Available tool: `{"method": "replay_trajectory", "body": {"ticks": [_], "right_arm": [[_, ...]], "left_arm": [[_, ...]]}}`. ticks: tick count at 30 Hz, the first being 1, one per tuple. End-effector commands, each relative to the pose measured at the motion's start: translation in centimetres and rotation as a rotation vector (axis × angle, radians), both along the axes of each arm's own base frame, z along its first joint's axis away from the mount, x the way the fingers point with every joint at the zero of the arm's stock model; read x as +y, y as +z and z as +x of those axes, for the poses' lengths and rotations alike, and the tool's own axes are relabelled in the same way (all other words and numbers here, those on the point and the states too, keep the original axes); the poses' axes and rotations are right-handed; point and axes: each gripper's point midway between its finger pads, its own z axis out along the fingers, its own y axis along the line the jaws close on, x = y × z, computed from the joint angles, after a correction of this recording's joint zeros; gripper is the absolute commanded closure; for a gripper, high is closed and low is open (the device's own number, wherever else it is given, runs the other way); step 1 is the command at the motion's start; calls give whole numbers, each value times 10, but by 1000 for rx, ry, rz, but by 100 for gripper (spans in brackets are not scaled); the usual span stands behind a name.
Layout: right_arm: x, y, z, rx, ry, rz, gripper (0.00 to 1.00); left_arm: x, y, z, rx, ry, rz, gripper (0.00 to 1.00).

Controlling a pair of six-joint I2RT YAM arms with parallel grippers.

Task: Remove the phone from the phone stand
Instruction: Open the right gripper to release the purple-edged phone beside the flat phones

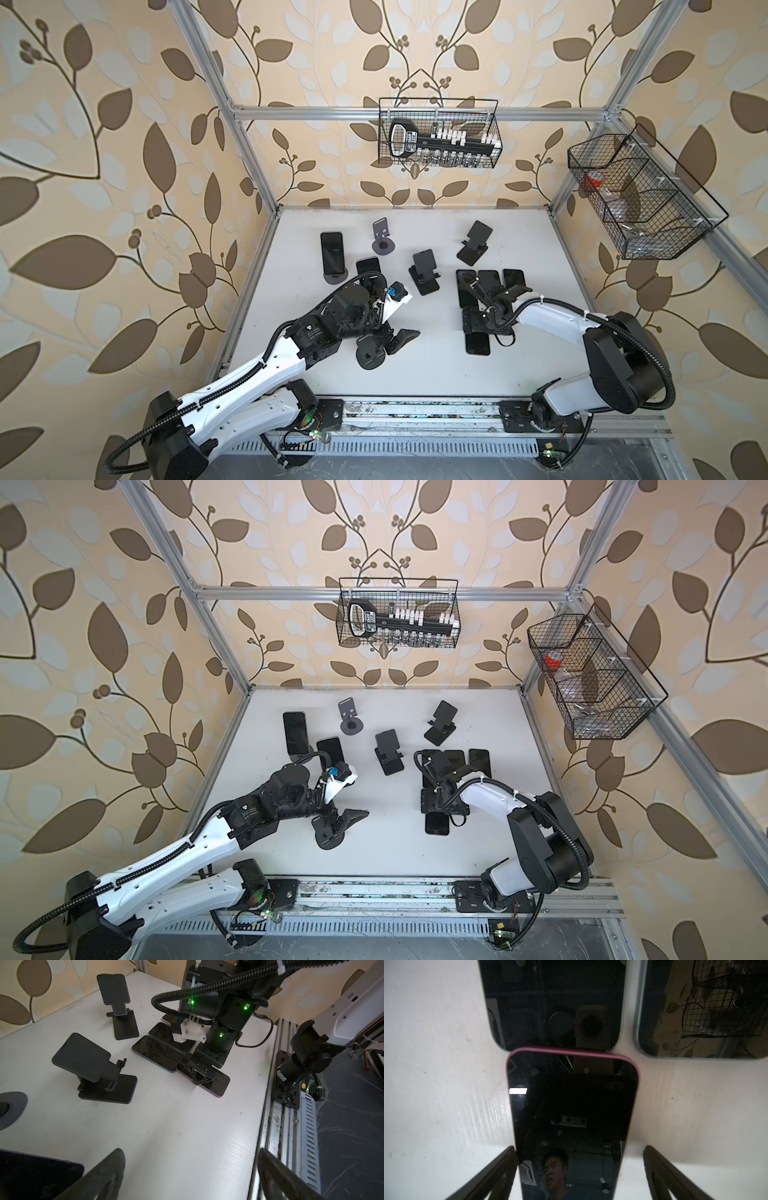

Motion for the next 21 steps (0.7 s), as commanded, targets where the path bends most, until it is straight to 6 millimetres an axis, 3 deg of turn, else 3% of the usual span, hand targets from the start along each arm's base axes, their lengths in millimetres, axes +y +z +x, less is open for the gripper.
{"method": "replay_trajectory", "body": {"ticks": [1, 21], "right_arm": [[3, 6, 0, -6, 10, 20, 7], [10, -8, -23, 67, 25, 72, 20]], "left_arm": [[0, 18, 2, -68, 0, -25, 1], [2, 20, 1, -72, -2, -23, 1]]}}
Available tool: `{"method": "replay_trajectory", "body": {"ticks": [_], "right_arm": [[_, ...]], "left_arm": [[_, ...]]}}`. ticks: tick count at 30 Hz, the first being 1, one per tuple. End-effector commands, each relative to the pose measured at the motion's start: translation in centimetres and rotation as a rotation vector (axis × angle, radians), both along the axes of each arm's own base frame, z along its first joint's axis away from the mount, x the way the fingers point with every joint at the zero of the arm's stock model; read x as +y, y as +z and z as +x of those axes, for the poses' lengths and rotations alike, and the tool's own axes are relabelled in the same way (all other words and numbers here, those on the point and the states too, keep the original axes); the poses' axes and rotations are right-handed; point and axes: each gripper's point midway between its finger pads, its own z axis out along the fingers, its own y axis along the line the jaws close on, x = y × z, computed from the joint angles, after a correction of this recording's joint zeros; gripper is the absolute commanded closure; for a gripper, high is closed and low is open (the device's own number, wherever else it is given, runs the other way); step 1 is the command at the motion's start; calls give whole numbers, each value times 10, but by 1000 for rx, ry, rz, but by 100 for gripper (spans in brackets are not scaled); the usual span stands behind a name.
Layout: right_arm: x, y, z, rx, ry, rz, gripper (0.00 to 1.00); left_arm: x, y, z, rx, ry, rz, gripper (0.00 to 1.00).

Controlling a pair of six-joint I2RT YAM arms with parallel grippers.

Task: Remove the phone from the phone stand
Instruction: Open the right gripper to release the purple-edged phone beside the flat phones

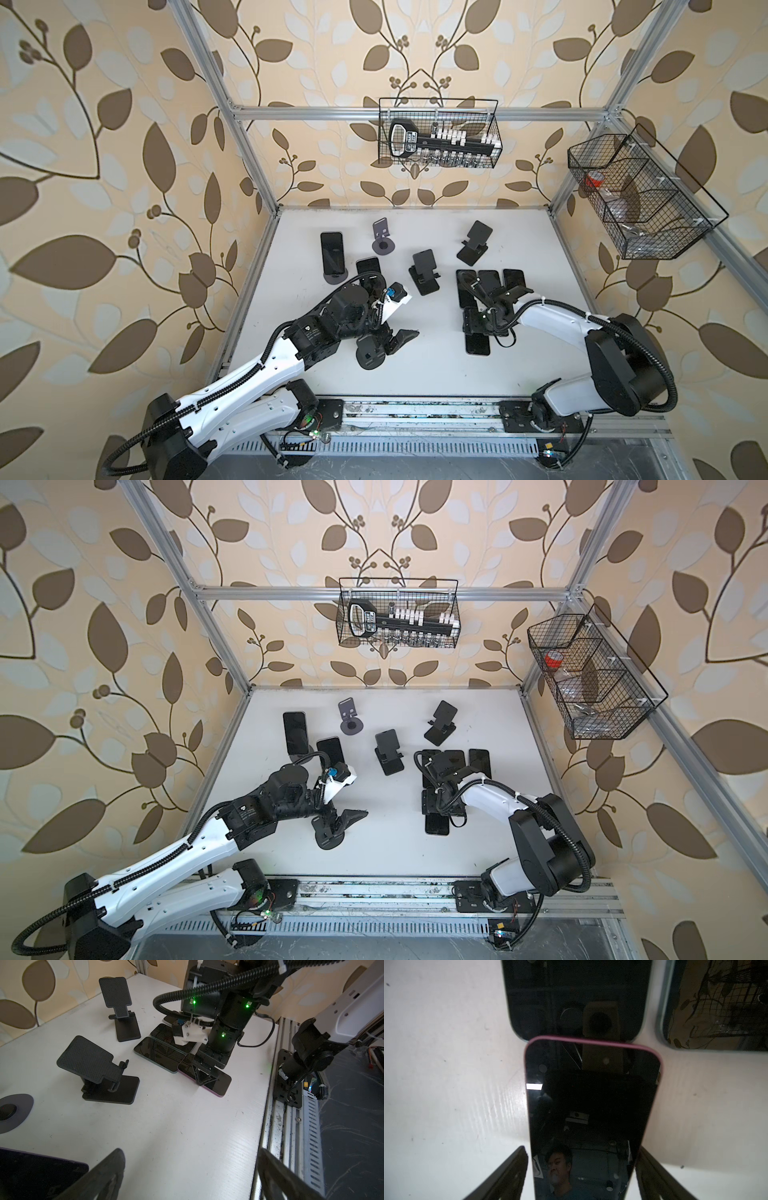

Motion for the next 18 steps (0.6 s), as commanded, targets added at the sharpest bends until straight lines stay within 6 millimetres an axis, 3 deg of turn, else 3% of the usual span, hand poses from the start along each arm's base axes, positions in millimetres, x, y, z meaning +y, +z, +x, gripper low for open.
{"method": "replay_trajectory", "body": {"ticks": [1, 18], "right_arm": [[0, -9, -18, 55, 11, 11, 20], [1, -14, -33, 77, 18, -8, 23]], "left_arm": [[0, 19, 2, -56, 2, -28, 1], [0, 19, 1, -54, 0, -28, 1]]}}
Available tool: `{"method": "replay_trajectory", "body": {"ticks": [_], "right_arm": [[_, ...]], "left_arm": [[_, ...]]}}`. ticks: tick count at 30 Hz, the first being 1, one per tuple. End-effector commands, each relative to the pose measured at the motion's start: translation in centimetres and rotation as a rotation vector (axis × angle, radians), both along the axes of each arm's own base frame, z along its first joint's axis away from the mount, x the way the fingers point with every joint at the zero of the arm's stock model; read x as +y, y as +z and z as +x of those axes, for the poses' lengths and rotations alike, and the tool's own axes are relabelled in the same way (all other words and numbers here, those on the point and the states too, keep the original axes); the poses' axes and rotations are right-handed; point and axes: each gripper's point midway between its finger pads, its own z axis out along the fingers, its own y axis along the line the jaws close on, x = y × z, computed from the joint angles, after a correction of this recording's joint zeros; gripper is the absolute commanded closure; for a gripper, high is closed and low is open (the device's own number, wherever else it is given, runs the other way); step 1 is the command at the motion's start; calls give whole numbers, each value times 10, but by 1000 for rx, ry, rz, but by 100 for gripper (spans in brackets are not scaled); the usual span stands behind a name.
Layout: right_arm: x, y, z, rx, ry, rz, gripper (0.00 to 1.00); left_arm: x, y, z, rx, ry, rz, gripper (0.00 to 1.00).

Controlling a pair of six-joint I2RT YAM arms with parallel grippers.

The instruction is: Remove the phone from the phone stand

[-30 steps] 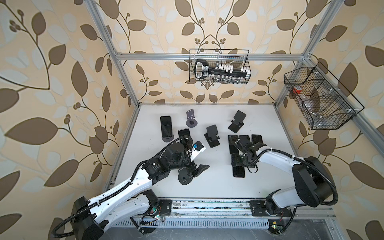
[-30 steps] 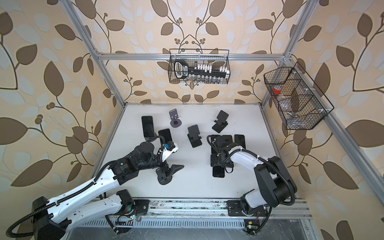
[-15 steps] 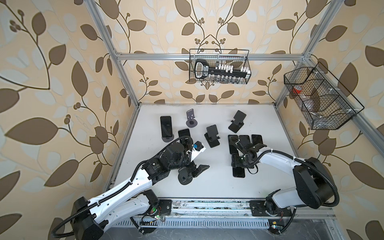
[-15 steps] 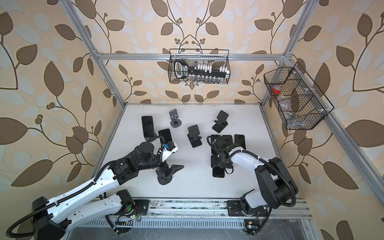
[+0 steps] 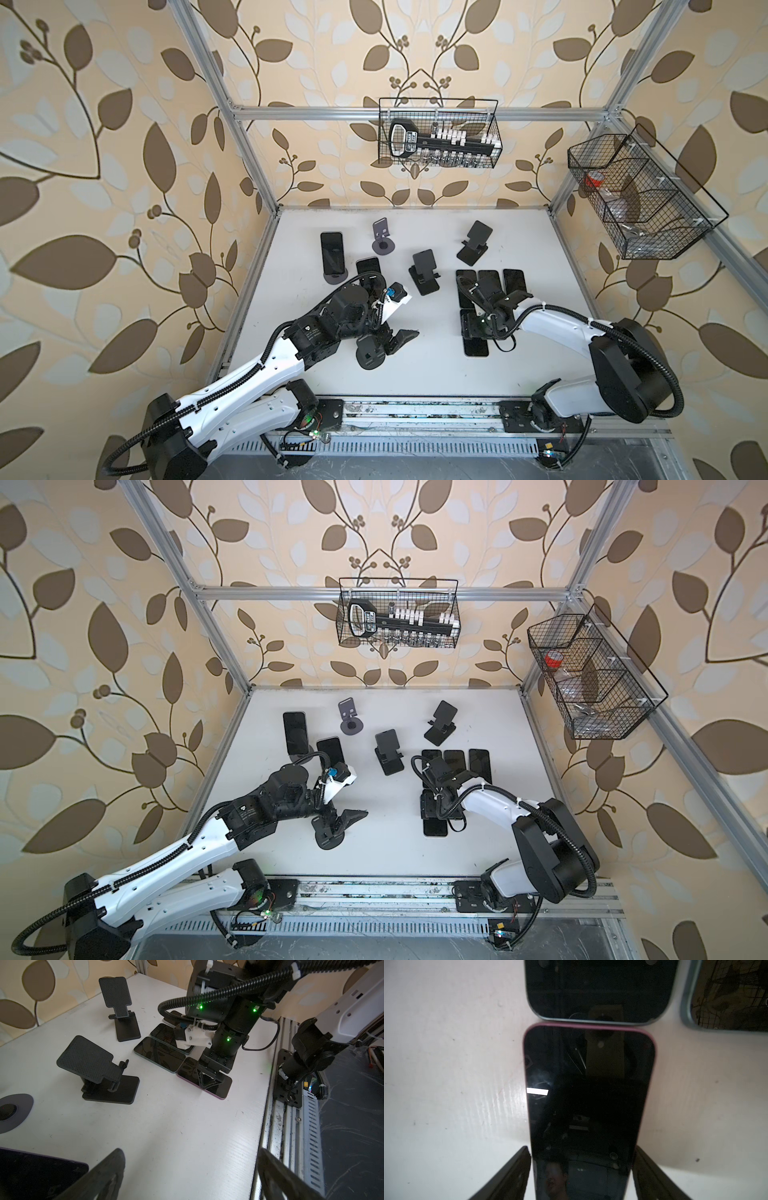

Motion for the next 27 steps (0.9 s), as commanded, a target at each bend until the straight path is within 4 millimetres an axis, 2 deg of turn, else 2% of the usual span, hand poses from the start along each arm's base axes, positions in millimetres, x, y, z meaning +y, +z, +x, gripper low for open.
{"method": "replay_trajectory", "body": {"ticks": [1, 5, 9, 14, 22, 27], "right_arm": [[-7, -13, -24, 86, -15, -23, 23], [-8, -13, -23, 85, -26, -27, 22], [-8, -6, -14, 52, -39, -33, 17], [-2, 18, 8, -73, -57, 10, 15], [-11, 62, 35, -232, -62, -48, 14], [-4, 93, 49, -353, -42, -67, 14]], "left_arm": [[0, 19, 1, -53, 0, -27, 1], [1, 20, 1, -58, 0, -28, 1], [2, 22, 2, -66, 6, -32, 1], [7, 25, 5, -94, 41, -29, 1], [23, 38, 15, -168, 142, -45, 1], [35, 42, 26, -196, 231, -38, 1]]}}
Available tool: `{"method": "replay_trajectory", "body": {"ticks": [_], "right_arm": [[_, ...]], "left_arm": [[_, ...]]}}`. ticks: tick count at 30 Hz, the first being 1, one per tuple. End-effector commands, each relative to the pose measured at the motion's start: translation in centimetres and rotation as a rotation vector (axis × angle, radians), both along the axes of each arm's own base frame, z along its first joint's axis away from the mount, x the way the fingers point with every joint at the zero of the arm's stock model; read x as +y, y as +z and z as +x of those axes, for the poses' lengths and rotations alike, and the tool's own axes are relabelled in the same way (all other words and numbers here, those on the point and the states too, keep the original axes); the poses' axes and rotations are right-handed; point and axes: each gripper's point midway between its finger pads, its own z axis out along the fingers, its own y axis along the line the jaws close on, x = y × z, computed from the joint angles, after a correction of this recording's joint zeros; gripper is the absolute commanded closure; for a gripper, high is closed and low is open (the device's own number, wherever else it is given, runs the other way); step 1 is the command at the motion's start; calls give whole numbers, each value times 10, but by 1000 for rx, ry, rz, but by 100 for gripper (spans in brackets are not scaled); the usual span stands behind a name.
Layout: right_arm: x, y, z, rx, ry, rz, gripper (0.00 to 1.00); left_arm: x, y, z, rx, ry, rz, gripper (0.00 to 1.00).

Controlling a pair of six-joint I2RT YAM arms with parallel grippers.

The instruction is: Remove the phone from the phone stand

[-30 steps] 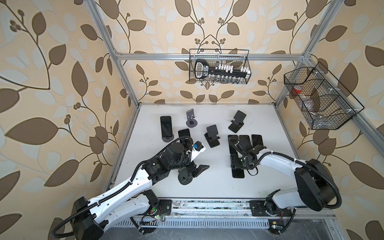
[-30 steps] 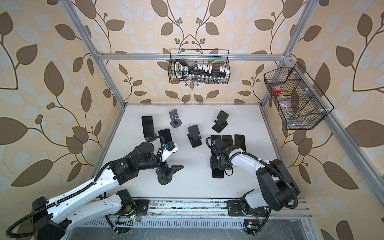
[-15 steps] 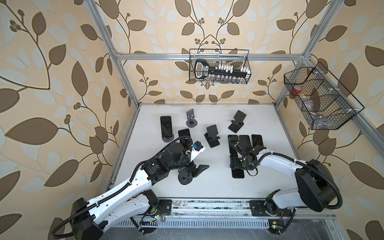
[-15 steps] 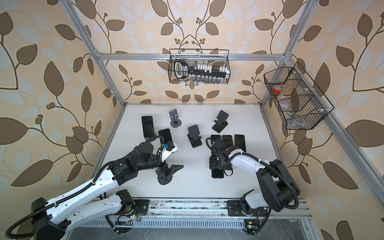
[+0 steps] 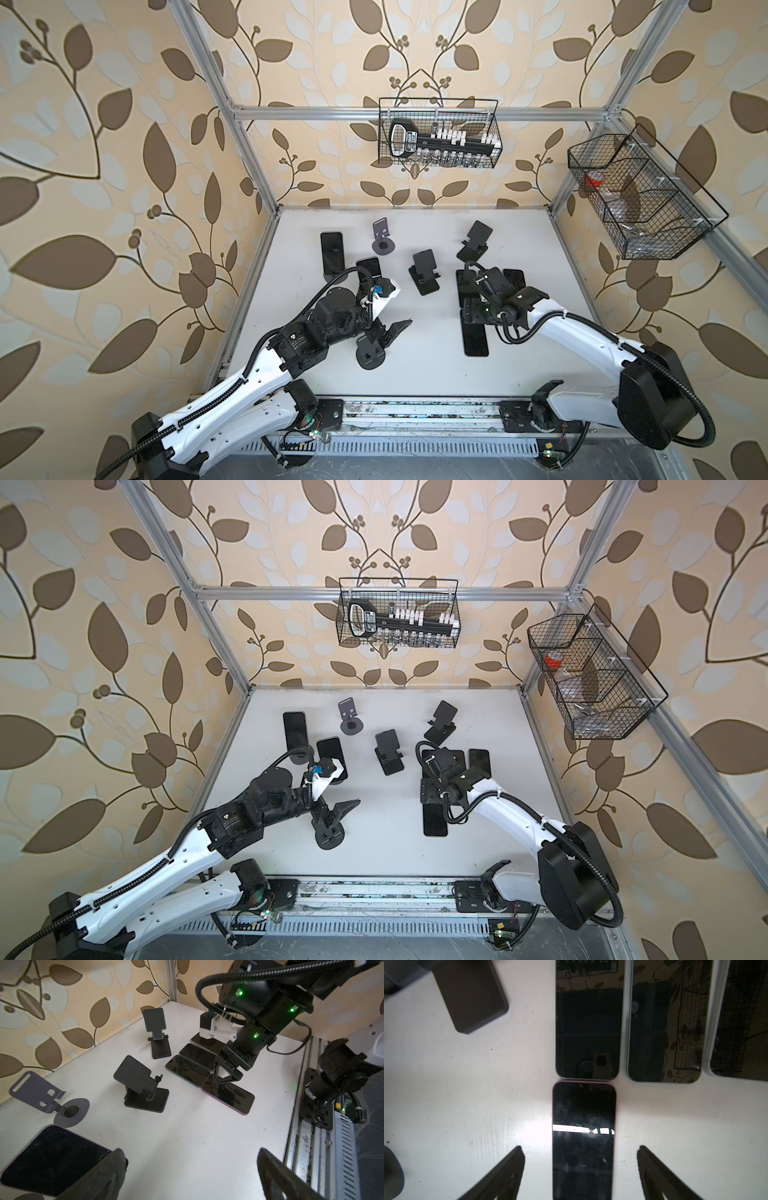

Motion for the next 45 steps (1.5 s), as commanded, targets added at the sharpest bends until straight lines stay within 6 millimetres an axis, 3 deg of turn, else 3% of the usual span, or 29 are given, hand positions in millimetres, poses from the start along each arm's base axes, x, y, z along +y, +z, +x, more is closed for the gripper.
{"method": "replay_trajectory", "body": {"ticks": [1, 8, 15, 22, 28, 37, 45], "right_arm": [[3, 30, 13, -110, 19, -52, 14], [44, 67, 29, -252, 137, -98, 14], [99, 90, 28, -360, 266, -136, 14], [144, 112, 31, -439, 317, -35, 14], [182, 138, 33, -495, 347, 83, 14], [236, 131, 36, -504, 412, 133, 12], [266, 120, 52, -513, 414, 142, 8]], "left_arm": [[13, 10, 13, -59, 96, -6, 1], [41, 15, 28, -96, 265, -9, 1], [72, 5, 51, -44, 443, 27, 1], [104, -2, 73, 25, 590, -25, 1], [126, 1, 75, 49, 684, -59, 1], [153, 3, 76, 38, 793, -80, 1], [175, 0, 86, 84, 869, -128, 1]]}}
